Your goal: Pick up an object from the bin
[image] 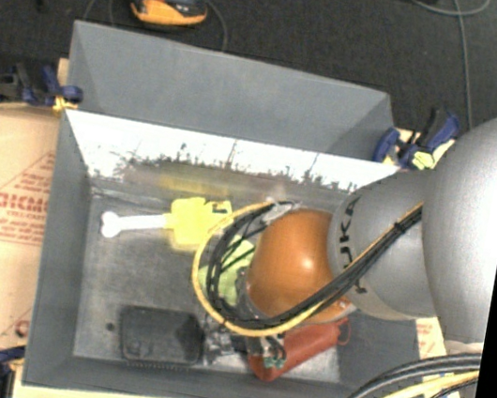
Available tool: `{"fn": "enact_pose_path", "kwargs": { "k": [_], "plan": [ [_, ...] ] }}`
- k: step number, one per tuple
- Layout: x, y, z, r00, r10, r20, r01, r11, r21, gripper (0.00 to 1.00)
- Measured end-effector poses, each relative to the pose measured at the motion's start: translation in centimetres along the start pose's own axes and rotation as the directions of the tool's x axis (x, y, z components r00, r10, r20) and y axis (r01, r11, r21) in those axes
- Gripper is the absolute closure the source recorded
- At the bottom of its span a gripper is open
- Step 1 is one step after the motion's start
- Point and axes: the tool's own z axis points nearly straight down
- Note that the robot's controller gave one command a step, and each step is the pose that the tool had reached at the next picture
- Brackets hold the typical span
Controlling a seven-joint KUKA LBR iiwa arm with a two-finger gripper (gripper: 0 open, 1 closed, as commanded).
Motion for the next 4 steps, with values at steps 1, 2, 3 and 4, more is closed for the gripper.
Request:
{"fn": "enact_pose_path", "kwargs": {
  "k": [1, 2, 3, 4],
  "plan": [
    [0.0, 0.0, 0.0, 1.000, 0.000, 0.000, 0.000, 1.000, 0.000, 1.00],
    [-7.4, 0.5, -9.0, 0.946, -0.325, -0.010, 0.325, 0.946, -0.006, 1.00],
    [-7.4, 0.5, -9.0, 0.946, -0.324, -0.010, 0.324, 0.946, -0.007, 1.00],
    [-6.6, 1.1, -13.8, 0.942, -0.335, -0.018, 0.335, 0.942, -0.009, 1.00]
  ]
}}
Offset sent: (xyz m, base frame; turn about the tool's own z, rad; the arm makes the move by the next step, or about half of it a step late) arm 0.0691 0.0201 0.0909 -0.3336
